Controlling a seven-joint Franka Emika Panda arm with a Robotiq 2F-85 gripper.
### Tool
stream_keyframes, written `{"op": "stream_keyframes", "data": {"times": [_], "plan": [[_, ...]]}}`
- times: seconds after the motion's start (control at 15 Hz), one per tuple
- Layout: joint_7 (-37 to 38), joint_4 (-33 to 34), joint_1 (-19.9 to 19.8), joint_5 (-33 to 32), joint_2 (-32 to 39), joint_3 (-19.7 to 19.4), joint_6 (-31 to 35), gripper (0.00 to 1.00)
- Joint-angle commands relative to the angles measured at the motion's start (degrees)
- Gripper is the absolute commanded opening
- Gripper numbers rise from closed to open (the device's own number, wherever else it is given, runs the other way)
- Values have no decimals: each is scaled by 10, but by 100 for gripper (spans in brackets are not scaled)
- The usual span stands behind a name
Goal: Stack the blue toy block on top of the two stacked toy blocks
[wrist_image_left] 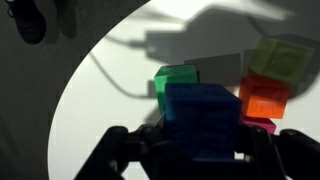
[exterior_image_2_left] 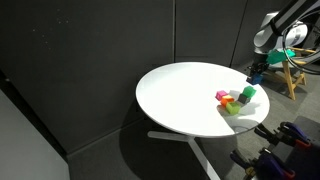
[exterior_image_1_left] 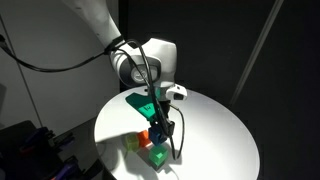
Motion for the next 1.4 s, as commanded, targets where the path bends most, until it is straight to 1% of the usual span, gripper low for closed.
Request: {"op": "stream_keyframes", "data": {"times": [0.0, 0.07, 0.67, 0.73, 1.33], "plan": [[-2, 0, -7, -5, 0, 8, -1, 25], [-3, 0, -7, -5, 1, 9, -1, 50], [-3, -1, -7, -5, 2, 9, -1, 50], [-3, -1, -7, -5, 2, 9, -1, 25], [-52, -1, -29, 18, 6, 26, 25, 25]]}}
